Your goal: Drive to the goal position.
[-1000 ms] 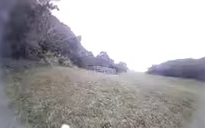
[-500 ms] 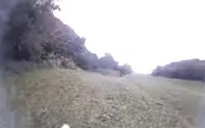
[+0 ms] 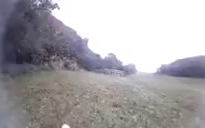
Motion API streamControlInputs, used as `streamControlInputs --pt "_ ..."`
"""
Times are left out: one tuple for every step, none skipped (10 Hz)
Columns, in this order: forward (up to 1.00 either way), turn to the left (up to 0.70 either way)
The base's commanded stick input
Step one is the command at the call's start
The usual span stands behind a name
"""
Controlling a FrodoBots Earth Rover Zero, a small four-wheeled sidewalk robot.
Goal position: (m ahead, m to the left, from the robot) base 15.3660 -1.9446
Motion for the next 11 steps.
streamControlInputs --pt "0.70 -0.07" --pt "0.70 -0.24" --pt "0.70 -0.35" --pt "0.70 -0.35" --pt "0.70 -0.35" --pt "0.70 -0.35" --pt "0.70 -0.35" --pt "0.70 -0.35" --pt "0.70 -0.35" --pt "0.70 0.00" --pt "0.70 0.00"
